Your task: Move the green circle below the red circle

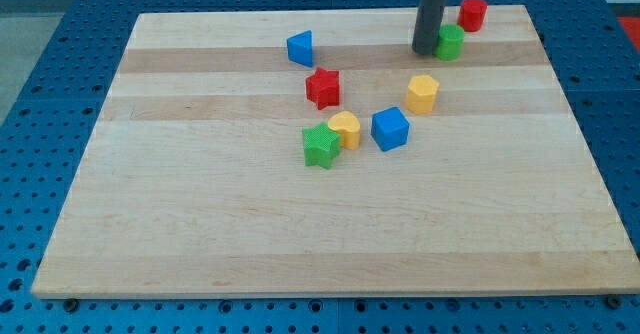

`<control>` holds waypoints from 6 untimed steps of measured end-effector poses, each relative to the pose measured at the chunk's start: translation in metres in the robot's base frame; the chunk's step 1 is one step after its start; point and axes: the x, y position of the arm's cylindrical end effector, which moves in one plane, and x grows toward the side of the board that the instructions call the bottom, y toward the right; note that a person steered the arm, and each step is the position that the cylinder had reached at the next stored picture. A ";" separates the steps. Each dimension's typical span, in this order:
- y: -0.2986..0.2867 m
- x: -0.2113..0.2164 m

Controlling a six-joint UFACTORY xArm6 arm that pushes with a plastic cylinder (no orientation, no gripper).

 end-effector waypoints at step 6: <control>0.006 0.007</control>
